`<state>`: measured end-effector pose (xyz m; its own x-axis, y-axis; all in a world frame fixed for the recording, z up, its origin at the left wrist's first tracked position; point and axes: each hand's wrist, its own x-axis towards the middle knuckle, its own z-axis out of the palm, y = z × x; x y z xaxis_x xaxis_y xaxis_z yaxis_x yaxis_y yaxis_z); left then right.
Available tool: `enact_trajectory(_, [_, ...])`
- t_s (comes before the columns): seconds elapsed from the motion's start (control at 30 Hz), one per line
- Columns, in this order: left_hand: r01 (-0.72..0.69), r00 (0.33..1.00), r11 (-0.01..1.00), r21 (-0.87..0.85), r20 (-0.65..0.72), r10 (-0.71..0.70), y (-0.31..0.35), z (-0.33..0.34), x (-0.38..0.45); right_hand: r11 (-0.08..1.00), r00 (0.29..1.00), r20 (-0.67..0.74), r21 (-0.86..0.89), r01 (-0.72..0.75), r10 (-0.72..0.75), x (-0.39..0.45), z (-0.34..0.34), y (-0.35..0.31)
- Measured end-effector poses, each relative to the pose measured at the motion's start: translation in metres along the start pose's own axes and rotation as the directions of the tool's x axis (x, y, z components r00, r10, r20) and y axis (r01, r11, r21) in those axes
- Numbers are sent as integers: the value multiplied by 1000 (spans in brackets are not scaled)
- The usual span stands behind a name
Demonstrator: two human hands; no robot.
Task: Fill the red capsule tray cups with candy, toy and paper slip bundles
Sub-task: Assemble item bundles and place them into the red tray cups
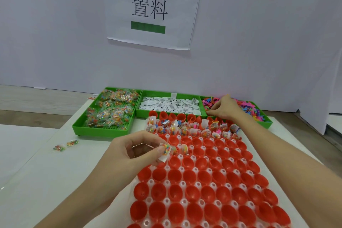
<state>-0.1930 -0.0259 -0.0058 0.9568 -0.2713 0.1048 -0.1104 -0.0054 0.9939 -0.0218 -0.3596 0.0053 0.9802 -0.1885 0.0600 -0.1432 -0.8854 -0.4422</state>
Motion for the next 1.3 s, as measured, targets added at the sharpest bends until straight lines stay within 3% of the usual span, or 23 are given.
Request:
enact_trajectory(0.17, [2,1000,1000,13,-3,-2,0,0,0,998,998,-52,58,-39,42,-2,5,3])
enact_trajectory(0.27, [-6,1000,1000,-1,-7,6,2,0,0,974,994,-98,223,-28,51,-9,-2,8])
enact_trajectory(0.4, [0,1000,999,-40,-9,0,4,3,-2,877,994,-101,481,15,39,-34,-16,7])
enact_trajectory(0.6, [2,1000,998,-58,-18,-4,8,11,-8,723,988,-152,679,131,-36,-118,-29,-19])
enact_trajectory(0.73, [-6,1000,999,-39,-21,6,9,14,-10,602,985,-83,783,158,-151,-189,-17,-45])
enact_trajectory(0.97, [-78,996,997,24,33,77,7,20,-13,657,950,-67,707,262,-306,-239,11,-72])
enact_trajectory(1.3, [-73,997,995,68,43,70,1,24,-14,768,944,-241,551,325,-226,-252,25,-66])
